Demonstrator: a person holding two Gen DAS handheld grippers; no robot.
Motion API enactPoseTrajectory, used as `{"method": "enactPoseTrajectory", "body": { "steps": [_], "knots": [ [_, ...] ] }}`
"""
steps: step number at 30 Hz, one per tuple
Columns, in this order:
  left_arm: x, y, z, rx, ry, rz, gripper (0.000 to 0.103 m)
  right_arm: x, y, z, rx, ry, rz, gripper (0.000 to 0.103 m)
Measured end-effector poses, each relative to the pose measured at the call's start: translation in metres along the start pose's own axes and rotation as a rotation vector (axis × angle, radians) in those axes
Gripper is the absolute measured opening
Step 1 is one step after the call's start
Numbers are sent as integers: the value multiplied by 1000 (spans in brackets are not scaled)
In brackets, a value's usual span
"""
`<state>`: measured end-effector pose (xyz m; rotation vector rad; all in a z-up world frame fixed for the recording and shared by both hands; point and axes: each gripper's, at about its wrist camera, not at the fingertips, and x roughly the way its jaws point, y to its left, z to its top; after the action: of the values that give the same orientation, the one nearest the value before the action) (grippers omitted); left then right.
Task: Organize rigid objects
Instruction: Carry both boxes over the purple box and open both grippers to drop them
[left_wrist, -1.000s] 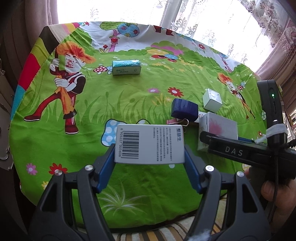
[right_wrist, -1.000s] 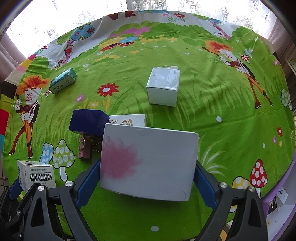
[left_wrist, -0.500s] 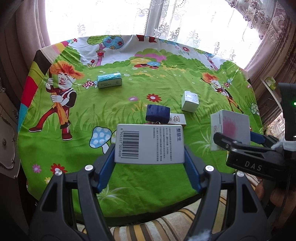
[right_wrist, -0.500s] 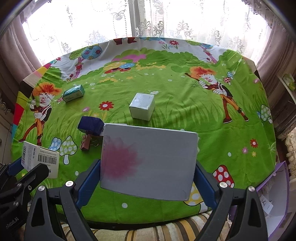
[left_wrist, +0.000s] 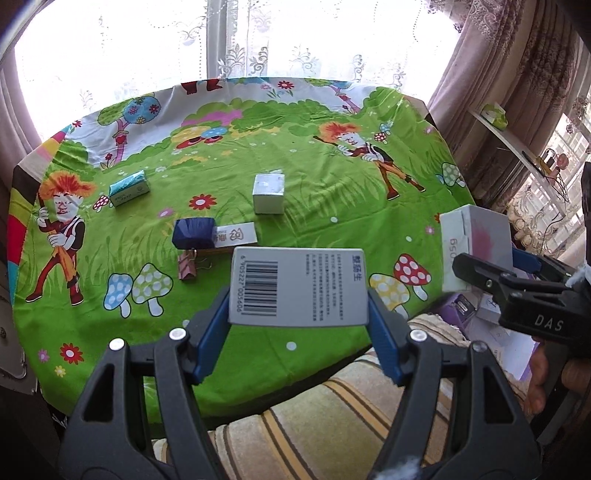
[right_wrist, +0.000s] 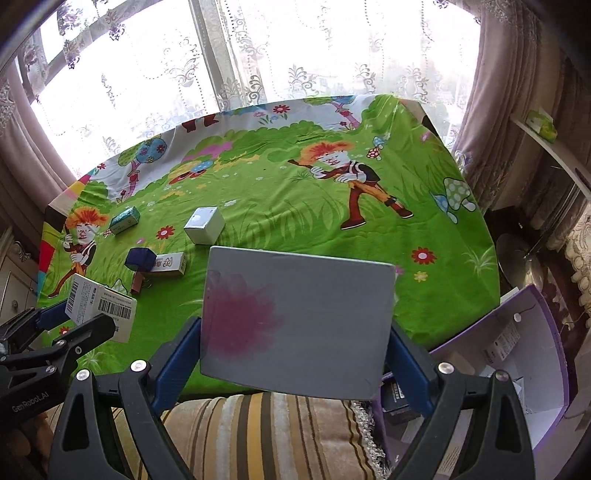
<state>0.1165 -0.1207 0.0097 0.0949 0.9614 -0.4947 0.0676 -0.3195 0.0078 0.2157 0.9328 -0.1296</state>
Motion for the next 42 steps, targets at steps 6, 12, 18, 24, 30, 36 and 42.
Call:
{"method": "enactPoseTrajectory", "body": {
  "steps": [6, 12, 18, 24, 30, 36, 42],
  "knots": [
    [7, -64, 6, 116, 20, -69, 72, -28, -78, -12, 82, -35, -66, 94],
    [16, -133, 11, 244, 49, -150, 72, -49, -171, -31, 203, -47, -194, 94],
    [26, -197, 6, 369, 108, -238, 72, -61, -245, -48, 292, -32, -319, 95],
    [30, -246, -7, 462, 178, -321, 72, -73, -285, -57, 337, -59, -376, 95],
    [36, -276, -22, 523, 254, -377, 72, -70, -298, -63, 293, -36, -410, 96],
    [37, -297, -39, 580, 378, -499, 86, -61, -309, -68, 299, -8, -428, 96],
    [38, -311, -56, 640, 473, -543, 95, -63, -311, -70, 290, -17, -430, 97]
  ]
}}
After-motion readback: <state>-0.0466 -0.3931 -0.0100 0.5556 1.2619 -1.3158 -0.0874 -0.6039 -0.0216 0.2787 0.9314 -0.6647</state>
